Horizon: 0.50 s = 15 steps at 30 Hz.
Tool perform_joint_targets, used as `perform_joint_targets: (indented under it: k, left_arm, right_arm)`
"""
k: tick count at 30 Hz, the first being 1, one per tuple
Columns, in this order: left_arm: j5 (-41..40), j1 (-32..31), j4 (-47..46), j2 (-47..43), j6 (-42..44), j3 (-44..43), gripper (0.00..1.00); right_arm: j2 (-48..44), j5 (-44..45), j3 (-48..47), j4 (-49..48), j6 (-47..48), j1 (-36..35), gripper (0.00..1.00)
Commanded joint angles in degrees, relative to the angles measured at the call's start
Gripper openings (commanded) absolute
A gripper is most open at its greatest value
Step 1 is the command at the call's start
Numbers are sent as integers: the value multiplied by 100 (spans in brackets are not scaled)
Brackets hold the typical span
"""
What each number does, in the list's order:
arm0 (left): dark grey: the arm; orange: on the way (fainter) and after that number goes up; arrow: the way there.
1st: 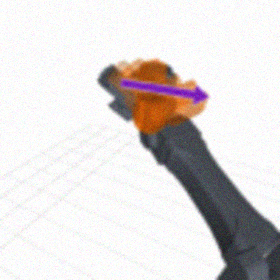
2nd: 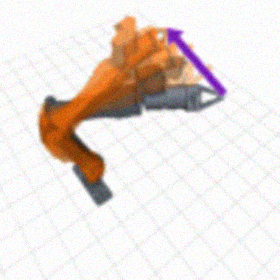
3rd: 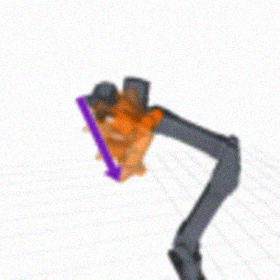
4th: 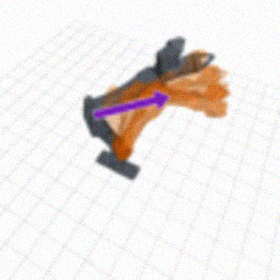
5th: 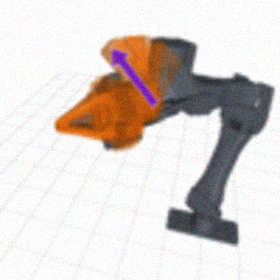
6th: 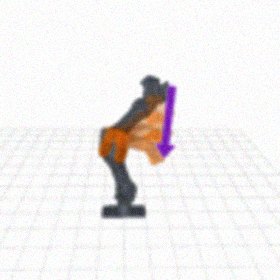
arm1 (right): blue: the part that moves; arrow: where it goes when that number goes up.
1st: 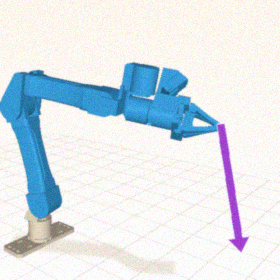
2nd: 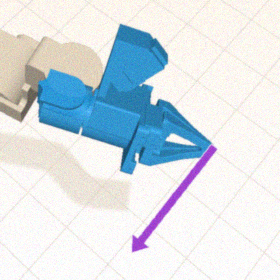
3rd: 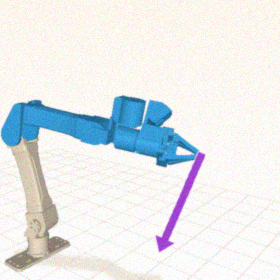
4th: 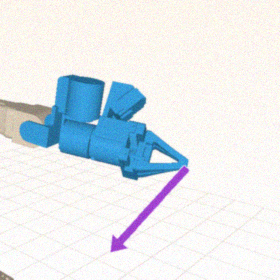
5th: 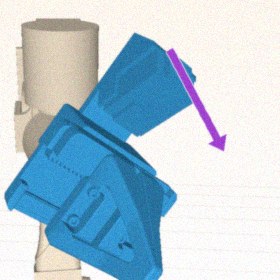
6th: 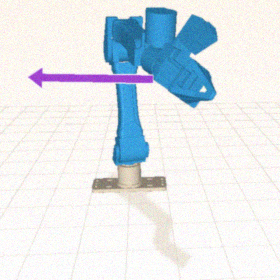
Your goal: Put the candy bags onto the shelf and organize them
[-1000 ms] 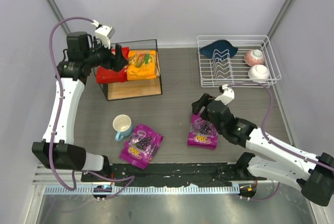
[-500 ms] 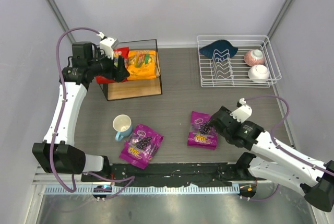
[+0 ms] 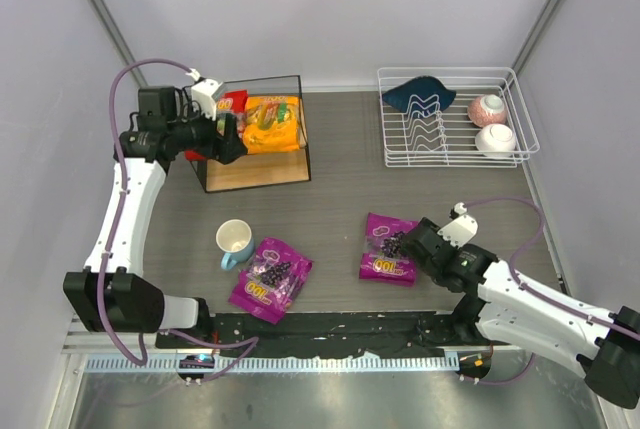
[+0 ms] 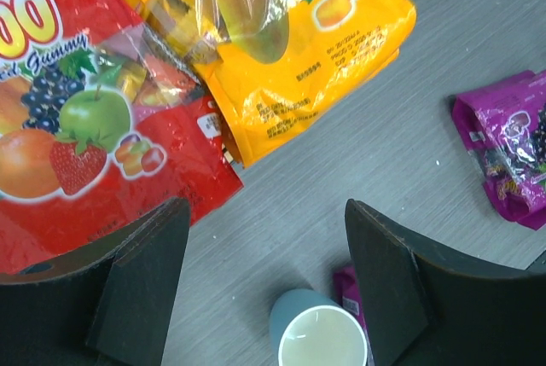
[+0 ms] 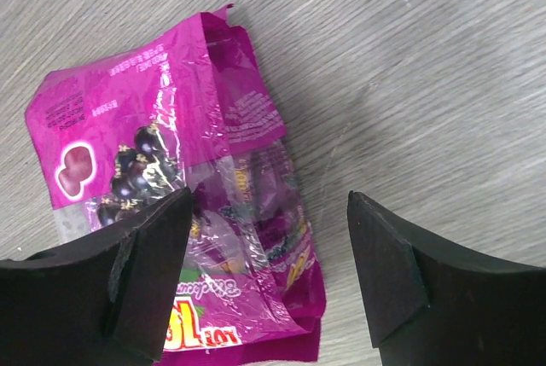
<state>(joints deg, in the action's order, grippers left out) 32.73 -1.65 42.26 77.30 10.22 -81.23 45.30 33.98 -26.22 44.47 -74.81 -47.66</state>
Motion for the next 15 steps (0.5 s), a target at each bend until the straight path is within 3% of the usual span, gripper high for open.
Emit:
perform_joint_targets:
  k: [1, 7, 15]
  left_arm:
    - [444, 139, 238, -136, 261, 107, 78]
    - [682, 481, 423, -154, 463, 204, 78]
    - [1165, 771, 564, -39, 508, 239, 78]
  right_arm:
    - [58, -58, 178, -675, 80, -24, 78]
    - [-100, -242, 608, -1422, 142, -24, 65]
    - [-416, -181, 680, -1722, 563, -33, 32]
